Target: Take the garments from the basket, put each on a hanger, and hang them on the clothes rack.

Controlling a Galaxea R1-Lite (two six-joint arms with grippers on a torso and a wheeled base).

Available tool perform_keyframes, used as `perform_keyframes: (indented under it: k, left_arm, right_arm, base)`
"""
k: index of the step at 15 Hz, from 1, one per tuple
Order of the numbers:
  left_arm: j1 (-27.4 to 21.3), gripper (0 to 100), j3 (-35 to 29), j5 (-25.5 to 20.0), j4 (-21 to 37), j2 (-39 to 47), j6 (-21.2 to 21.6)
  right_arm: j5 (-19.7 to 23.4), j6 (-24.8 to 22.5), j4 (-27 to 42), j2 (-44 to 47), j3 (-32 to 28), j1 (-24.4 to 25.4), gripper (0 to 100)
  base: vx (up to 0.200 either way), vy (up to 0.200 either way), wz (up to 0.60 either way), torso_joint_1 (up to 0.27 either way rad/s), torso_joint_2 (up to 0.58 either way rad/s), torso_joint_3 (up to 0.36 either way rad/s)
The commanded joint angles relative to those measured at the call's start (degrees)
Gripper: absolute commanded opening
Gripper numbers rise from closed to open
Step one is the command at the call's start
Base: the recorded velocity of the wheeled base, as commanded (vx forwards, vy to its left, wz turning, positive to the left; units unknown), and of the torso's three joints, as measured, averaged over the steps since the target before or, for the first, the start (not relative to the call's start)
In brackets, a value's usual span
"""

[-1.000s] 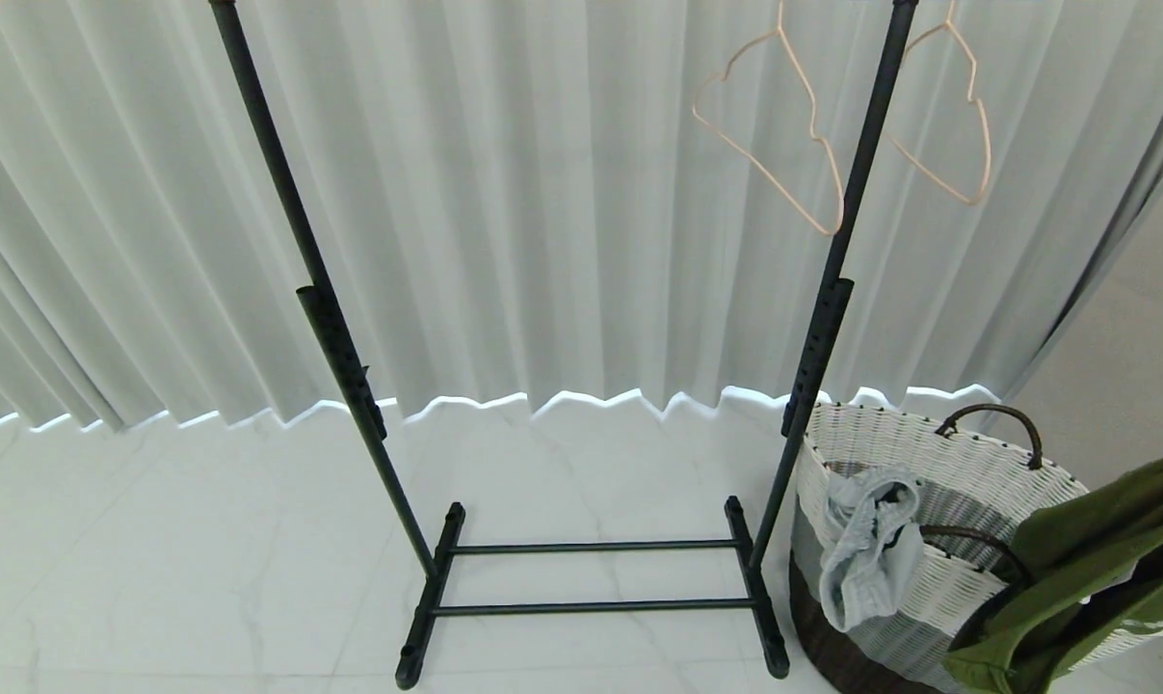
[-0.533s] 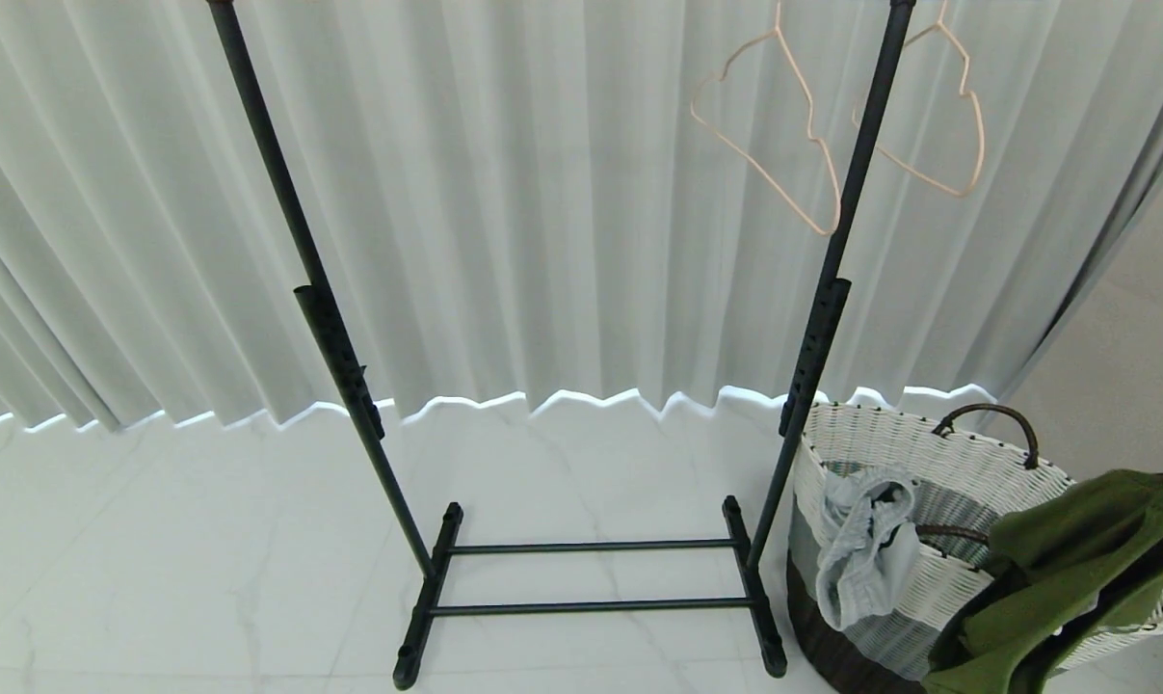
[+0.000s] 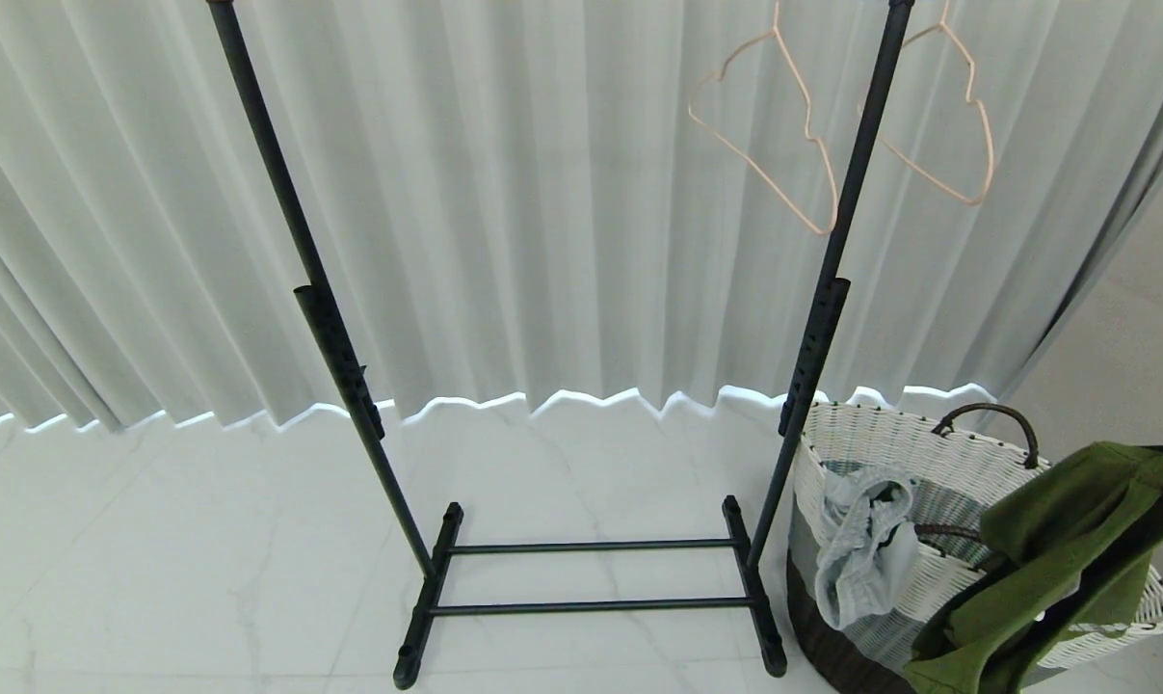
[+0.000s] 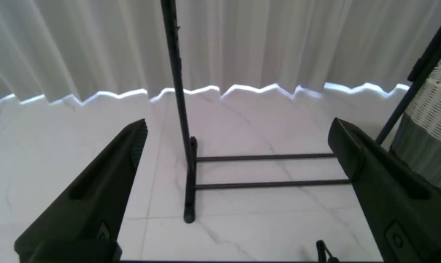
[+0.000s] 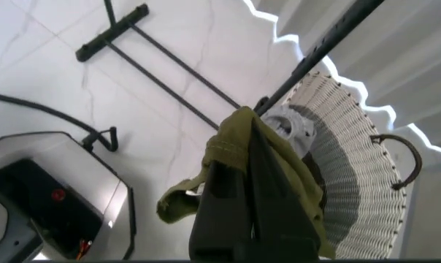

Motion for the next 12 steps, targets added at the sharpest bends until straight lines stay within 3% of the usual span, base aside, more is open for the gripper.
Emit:
perform_keyframes:
  k: [1,2,5,9,10,12]
  left_arm:
    - [0.0,100,0.07,-0.06,-0.08,0.0,0.12]
    - [-0.09,100,-0.63,-0.41,-1.13,0.0,0.12]
    - [-2.73,100,-14.34,-7.01,-2.8,7.82,0.21]
    - [-7.39,100,-33.94,-13.07,-5.52,32.7,0.39]
    - [-9.32,100,-36.4,-15.0,-5.52,36.21,0.39]
    - [-17.58,100,-38.07,-20.89,-5.61,43.95,0.83]
  right_arm:
    - [0.18,-0.02,-0.19,0.14,0.01,0.25,0]
    - [0.36,-0.02,-0.36,0.23,-0.6,1.3,0]
    - [1.06,0.07,-0.36,1.11,-2.8,3.85,0]
    - [2.12,0.33,-4.76,5.95,-7.81,7.02,0]
    - [2.12,0.33,-5.55,6.56,-8.25,7.9,0]
    - [1.85,0.42,-7.22,7.79,-8.43,9.65,0]
  base:
    - [0.0,0.0,0.0,0.0,0.0,0.0]
    - [0.0,0.0,0.0,0.0,0.0,0.0]
    - [0.0,0.0,0.0,0.0,0.0,0.0]
    - [0.0,0.0,0.0,0.0,0.0,0.0]
    - [0.0,0.0,0.0,0.0,0.0,0.0]
    - [0.0,0.0,0.0,0.0,0.0,0.0]
